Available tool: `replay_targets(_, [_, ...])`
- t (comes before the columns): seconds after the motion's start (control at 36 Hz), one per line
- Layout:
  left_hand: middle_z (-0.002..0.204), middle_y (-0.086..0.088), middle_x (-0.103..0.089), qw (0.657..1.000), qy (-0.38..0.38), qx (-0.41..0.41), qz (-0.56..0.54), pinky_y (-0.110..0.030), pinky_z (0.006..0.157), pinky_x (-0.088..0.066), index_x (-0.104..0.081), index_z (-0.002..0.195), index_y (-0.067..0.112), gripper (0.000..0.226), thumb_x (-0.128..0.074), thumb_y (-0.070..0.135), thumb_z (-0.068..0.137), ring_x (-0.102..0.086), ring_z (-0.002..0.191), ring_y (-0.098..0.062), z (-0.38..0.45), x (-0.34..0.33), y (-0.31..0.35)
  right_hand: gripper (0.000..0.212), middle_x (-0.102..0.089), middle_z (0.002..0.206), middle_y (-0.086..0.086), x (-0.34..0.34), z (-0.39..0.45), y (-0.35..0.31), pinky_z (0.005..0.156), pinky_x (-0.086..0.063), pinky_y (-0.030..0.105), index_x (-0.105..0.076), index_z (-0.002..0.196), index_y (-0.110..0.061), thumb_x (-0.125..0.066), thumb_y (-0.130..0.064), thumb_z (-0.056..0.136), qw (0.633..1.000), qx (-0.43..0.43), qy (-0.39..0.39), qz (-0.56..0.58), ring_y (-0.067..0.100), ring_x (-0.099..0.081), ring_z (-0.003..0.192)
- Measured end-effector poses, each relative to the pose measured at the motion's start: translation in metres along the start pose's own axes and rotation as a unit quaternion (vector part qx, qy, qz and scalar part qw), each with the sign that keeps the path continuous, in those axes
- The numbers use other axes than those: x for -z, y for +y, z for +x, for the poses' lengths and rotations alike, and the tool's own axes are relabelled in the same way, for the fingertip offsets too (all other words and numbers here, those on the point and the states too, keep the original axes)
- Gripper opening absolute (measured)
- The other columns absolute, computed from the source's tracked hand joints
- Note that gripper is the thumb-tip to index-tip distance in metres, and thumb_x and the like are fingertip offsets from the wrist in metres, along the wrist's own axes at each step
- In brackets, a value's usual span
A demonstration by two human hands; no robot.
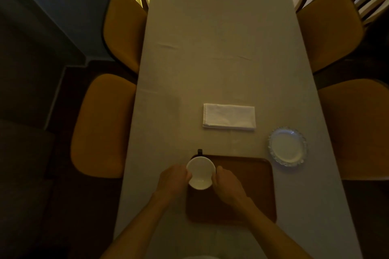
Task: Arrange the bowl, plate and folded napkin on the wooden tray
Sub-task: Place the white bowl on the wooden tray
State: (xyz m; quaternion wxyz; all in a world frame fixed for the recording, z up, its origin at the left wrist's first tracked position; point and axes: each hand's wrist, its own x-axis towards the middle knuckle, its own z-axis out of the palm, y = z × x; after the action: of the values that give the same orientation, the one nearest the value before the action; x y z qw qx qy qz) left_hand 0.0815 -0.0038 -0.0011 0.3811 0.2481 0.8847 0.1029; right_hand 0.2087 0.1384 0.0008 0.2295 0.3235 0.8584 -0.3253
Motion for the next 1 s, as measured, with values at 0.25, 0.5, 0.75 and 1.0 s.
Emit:
replay_targets(0.25, [0.059,0.001,-0.044,1.0,0.01,0.003,-0.009,-0.028,0.049,-0.029,-0.049,0.061,0.02,0.028,-0.043,0.024,0.088,-0.041,0.053,-0.015,0.0002,-0.0005,0.0007,0.032,-0.06,0.089,0.001,0.0009,0.0001,0.0005,0.065,-0.052,0.036,-0.048,0.097,-0.019,-0.026,-0.042,0.101,1.0,0.0,0.001,-0.006,0.016,-0.058,0.074])
replay_targets(0.5, [0.081,-0.007,-0.064,1.0,0.031,-0.001,-0.003,-0.034,0.061,-0.045,-0.061,0.083,0.013,0.027,-0.04,0.028,0.092,-0.061,0.071,-0.024,0.0029,-0.0055,-0.0042,0.032,-0.061,0.091,0.003,0.0006,-0.0014,-0.0006,0.063,-0.051,0.036,-0.049,0.099,-0.017,-0.026,-0.04,0.101,1.0,-0.001,-0.004,-0.02,0.018,-0.059,0.075])
replay_targets(0.75, [0.082,-0.002,-0.06,0.999,0.022,-0.018,0.015,-0.032,0.06,-0.042,-0.059,0.086,0.016,0.027,-0.038,0.03,0.095,-0.058,0.073,-0.021,0.0023,-0.0053,-0.0057,0.031,-0.061,0.091,0.003,-0.0004,-0.0018,0.0001,0.064,-0.054,0.038,-0.048,0.099,-0.017,-0.027,-0.039,0.101,1.0,-0.001,0.004,-0.027,0.018,-0.06,0.074])
replay_targets(1.0, [0.086,-0.007,-0.064,0.999,0.023,-0.024,0.008,-0.031,0.061,-0.039,-0.061,0.088,0.015,0.033,-0.035,0.033,0.096,-0.057,0.072,-0.023,0.0011,-0.003,-0.0071,0.029,-0.059,0.086,-0.001,0.0009,-0.003,0.0019,0.054,-0.042,0.026,-0.047,0.095,-0.02,-0.03,-0.043,0.099,0.999,0.009,0.027,-0.034,0.013,-0.056,0.069])
